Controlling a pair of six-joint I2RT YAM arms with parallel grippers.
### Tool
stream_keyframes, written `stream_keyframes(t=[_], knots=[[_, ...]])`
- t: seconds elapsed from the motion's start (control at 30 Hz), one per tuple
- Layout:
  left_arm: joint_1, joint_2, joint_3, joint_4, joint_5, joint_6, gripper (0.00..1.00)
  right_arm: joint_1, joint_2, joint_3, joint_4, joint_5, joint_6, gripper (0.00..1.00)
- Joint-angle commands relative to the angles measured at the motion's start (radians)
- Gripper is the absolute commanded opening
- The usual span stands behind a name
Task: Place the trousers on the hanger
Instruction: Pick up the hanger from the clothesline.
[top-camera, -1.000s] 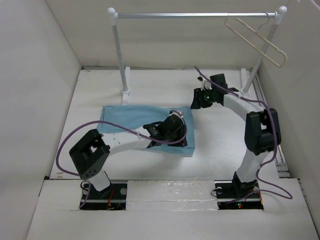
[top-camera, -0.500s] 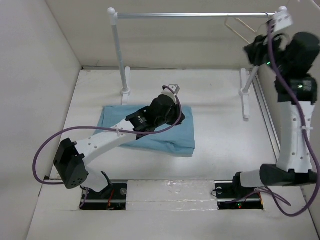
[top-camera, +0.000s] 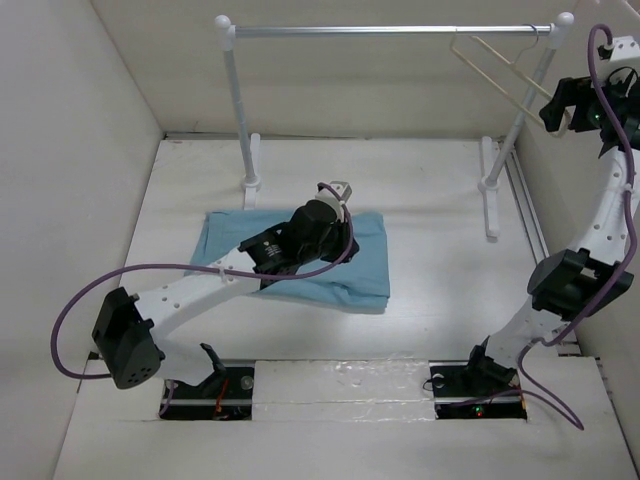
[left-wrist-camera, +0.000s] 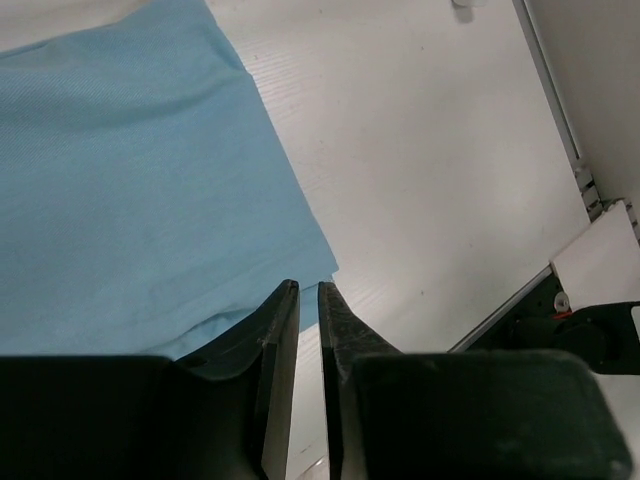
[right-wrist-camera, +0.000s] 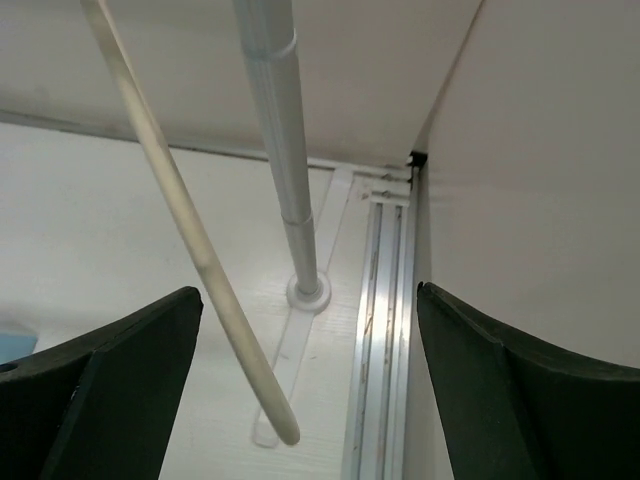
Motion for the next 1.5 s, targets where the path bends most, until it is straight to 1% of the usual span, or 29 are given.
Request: stream_keyframes(t=[0.0, 0.07, 0.13, 0.2, 0.23, 0.27, 0.33, 0.37, 0.43, 0.47, 0.53, 0.6, 0.63, 0.7, 0.73, 0.77, 0.83, 0.9, 0.93, 0.97, 1.0, 1.13, 1.17, 1.23, 1.27, 1.37, 1.47], knots=[[-0.002, -0.04, -0.023, -0.021, -0.003, 0.028, 0.11, 0.002, -0.031, -0.021, 0.028, -0.104, -0.022, 0.94], [-0.002, -0.042, -0.043, -0.014, 0.006, 0.028, 0.11, 0.002, -0.028, -0.041, 0.04, -0.139, -0.018, 0.93], [-0.002, -0.036, -0.049, -0.006, 0.015, 0.028, 0.11, 0.002, -0.025, -0.067, 0.051, -0.163, -0.007, 0.9], [-0.002, -0.023, -0.048, -0.008, 0.02, 0.028, 0.11, 0.002, -0.044, -0.119, 0.093, -0.218, 0.022, 0.8], [-0.002, -0.02, -0.046, -0.002, 0.021, 0.028, 0.11, 0.002, -0.053, -0.142, 0.112, -0.229, 0.031, 0.71], [-0.002, -0.016, -0.045, 0.002, 0.021, 0.027, 0.11, 0.002, -0.067, -0.168, 0.159, -0.241, 0.042, 0.53], [-0.002, -0.011, -0.045, 0.009, 0.028, 0.027, 0.11, 0.014, -0.114, -0.242, 0.204, -0.232, 0.073, 0.37], [-0.002, -0.005, -0.043, 0.011, 0.029, 0.025, 0.11, 0.023, -0.125, -0.26, 0.228, -0.225, 0.079, 0.21], [-0.002, 0.0, -0.04, 0.014, 0.032, 0.024, 0.11, 0.023, -0.145, -0.282, 0.238, -0.225, 0.084, 0.09], [-0.002, 0.004, -0.038, 0.014, 0.032, 0.022, 0.11, 0.034, -0.154, -0.288, 0.244, -0.216, 0.085, 0.01], [-0.002, 0.01, -0.025, 0.012, 0.029, 0.021, 0.11, 0.049, -0.195, -0.325, 0.273, -0.205, 0.093, 0.0], [-0.002, 0.02, -0.009, 0.009, 0.025, 0.021, 0.12, 0.091, -0.234, -0.352, 0.328, -0.145, 0.108, 0.0], [-0.002, 0.024, 0.015, -0.001, 0.021, 0.024, 0.19, 0.103, -0.266, -0.359, 0.347, -0.124, 0.11, 0.0], [-0.002, 0.041, 0.047, -0.02, 0.008, 0.025, 0.3, 0.131, -0.294, -0.374, 0.364, -0.05, 0.116, 0.0], [-0.002, 0.046, 0.084, -0.038, 0.005, 0.033, 0.39, 0.161, -0.306, -0.377, 0.371, -0.023, 0.116, 0.0], [-0.002, 0.053, 0.106, -0.044, 0.002, 0.038, 0.41, 0.177, -0.332, -0.379, 0.379, 0.04, 0.116, 0.0], [-0.002, 0.058, 0.176, -0.072, -0.014, 0.044, 0.48, 0.213, -0.353, -0.391, 0.382, 0.097, 0.113, 0.0], [0.007, 0.07, 0.231, -0.087, -0.015, 0.058, 0.5, 0.232, -0.387, -0.409, 0.384, 0.16, 0.105, 0.0], [0.007, 0.075, 0.259, -0.104, -0.011, 0.059, 0.54, 0.243, -0.403, -0.424, 0.388, 0.175, 0.104, 0.0], [0.007, 0.091, 0.341, -0.116, 0.0, 0.064, 0.57, 0.264, -0.428, -0.463, 0.42, 0.218, 0.099, 0.0], [0.007, 0.092, 0.342, -0.117, 0.009, 0.064, 0.57, 0.264, -0.439, -0.463, 0.42, 0.219, 0.098, 0.0], [0.007, 0.131, 0.501, -0.152, 0.041, 0.048, 0.59, 0.298, -0.468, -0.544, 0.387, 0.252, 0.098, 0.0], [0.007, 0.147, 0.527, -0.155, 0.076, 0.045, 0.59, 0.31, -0.482, -0.569, 0.393, 0.277, 0.098, 0.0], [0.007, 0.159, 0.587, -0.15, 0.103, 0.036, 0.59, 0.321, -0.524, -0.633, 0.428, 0.288, 0.097, 0.0], [0.007, 0.173, 0.606, -0.149, 0.112, 0.035, 0.59, 0.321, -0.533, -0.68, 0.455, 0.289, 0.099, 0.0], [0.007, 0.205, 0.664, -0.14, 0.144, 0.025, 0.59, 0.341, -0.554, -0.749, 0.512, 0.303, 0.096, 0.0], [0.028, 0.24, 0.705, -0.126, 0.178, -0.002, 0.59, 0.37, -0.574, -0.768, 0.489, 0.335, 0.094, 0.0]])
